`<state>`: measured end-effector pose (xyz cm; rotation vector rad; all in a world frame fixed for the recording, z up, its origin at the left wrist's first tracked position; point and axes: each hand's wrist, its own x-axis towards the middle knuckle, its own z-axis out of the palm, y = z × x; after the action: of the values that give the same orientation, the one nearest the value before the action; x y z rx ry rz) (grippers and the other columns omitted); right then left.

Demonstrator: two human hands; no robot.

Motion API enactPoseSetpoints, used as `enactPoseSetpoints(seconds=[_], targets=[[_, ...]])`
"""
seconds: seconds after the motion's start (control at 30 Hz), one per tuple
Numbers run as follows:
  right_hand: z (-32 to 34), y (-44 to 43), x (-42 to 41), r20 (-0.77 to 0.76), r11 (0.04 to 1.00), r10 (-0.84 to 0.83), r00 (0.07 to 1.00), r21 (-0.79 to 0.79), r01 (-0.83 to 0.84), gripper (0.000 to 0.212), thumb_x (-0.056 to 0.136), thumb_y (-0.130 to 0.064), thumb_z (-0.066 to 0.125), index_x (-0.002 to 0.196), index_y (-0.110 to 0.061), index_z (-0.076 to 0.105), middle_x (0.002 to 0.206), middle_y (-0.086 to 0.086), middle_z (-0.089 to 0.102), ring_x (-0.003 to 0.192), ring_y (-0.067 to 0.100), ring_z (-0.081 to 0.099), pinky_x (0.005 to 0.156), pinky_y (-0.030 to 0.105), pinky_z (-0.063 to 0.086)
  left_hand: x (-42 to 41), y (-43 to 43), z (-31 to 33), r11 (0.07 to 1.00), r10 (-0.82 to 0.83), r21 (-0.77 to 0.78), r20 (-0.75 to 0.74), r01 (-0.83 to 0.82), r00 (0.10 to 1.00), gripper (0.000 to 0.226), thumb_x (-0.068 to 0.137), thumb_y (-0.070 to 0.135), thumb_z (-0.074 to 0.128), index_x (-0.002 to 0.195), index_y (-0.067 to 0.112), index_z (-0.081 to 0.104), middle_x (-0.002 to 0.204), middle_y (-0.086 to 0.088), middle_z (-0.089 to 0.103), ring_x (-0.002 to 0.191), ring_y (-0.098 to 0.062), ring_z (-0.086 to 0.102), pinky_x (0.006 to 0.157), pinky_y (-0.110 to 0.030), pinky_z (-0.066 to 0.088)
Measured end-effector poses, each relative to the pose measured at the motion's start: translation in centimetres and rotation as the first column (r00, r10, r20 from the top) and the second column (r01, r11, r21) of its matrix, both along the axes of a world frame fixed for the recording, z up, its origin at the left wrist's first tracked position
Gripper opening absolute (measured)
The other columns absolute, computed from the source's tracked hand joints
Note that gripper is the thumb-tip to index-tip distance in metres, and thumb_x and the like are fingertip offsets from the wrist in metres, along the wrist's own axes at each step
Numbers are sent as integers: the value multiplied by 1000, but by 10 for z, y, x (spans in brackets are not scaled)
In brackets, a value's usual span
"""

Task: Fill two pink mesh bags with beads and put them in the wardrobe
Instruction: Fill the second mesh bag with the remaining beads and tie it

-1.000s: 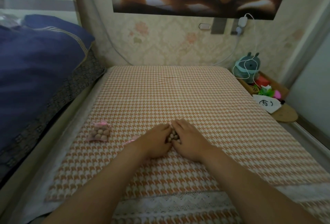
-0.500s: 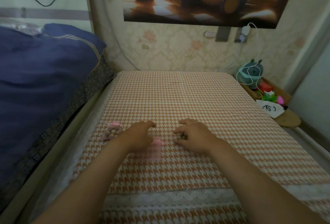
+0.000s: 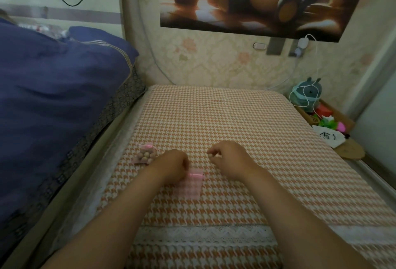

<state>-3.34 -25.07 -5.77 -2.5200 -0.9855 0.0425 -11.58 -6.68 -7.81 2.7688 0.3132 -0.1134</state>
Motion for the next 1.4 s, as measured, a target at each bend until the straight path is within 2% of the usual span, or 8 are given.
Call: enactPoseSetpoints(seconds=[0.17, 0.37, 0.47, 0.63, 0.8, 0.93, 1.17, 1.4], targets=[[8, 3, -3, -101, 975, 32, 994, 222, -9, 25, 95, -28, 67, 119, -26, 73, 102, -16, 70, 85, -3, 60, 79, 13, 47, -2, -2, 23, 997, -7, -81, 135, 18, 991, 5, 85, 30, 68, 81, 27, 70, 86, 9, 69, 81, -10, 63, 75, -30, 54], [22, -4, -6, -91, 910, 57, 994, 414, -14, 24, 90, -24, 72, 110, -36, 66, 94, -16, 67, 81, 6, 63, 75, 20, 54, -7, -7, 48, 967, 53, -252, 261, 15, 964, 27, 88, 43, 65, 79, 22, 79, 70, 1, 72, 60, -7, 62, 61, -27, 50], [24, -9, -5, -82, 911, 67, 994, 411, -28, 21, 87, -21, 74, 99, -37, 67, 94, -18, 68, 82, 2, 64, 75, 16, 52, -5, -14, 49, 946, 173, -314, 258, -87, 950, 40, 92, 51, 57, 72, 24, 79, 66, -4, 72, 63, -20, 67, 62, -32, 54], [26, -13, 1, -55, 917, 76, 996, 397, -48, 20, 87, -21, 75, 101, -34, 70, 94, -20, 68, 85, -4, 62, 77, 10, 48, 1, -22, 49, 915, 222, -393, 292, -95, 930, 9, 81, 33, 75, 79, 26, 79, 71, 11, 72, 61, -6, 67, 56, -23, 54], [26, -12, 7, 120, 960, 133, 984, 232, -158, 16, 89, -34, 72, 105, -35, 71, 104, -21, 66, 99, 0, 56, 90, 24, 45, 4, -27, 46, 906, 173, -421, 264, -48, 949, 10, 82, 27, 72, 91, 28, 76, 78, 12, 70, 64, 1, 62, 52, -13, 44], [24, -11, 12, 163, 977, 174, 971, 96, -191, 21, 91, -48, 65, 108, -37, 73, 110, -18, 65, 107, 5, 54, 98, 33, 44, 4, -30, 46, 912, 134, -410, 258, -17, 957, 7, 83, 26, 70, 86, 29, 75, 74, 9, 71, 68, -6, 65, 58, -23, 52], [24, -14, 15, 64, 975, 217, 974, 45, -220, 22, 87, -38, 56, 96, -36, 76, 103, -17, 66, 102, 6, 58, 95, 37, 49, 9, -33, 44, 922, 215, -370, 256, -110, 942, 13, 83, 24, 65, 82, 24, 78, 72, 5, 73, 63, -9, 65, 52, -19, 47], [23, -14, 24, -131, 983, 183, 974, 11, -184, 25, 80, -26, 54, 84, -40, 74, 102, -19, 67, 95, 5, 65, 89, 37, 55, 20, -40, 47, 965, 234, -179, 257, -192, 937, 22, 81, 31, 65, 76, 14, 78, 73, -5, 73, 71, -16, 68, 66, -31, 56]])
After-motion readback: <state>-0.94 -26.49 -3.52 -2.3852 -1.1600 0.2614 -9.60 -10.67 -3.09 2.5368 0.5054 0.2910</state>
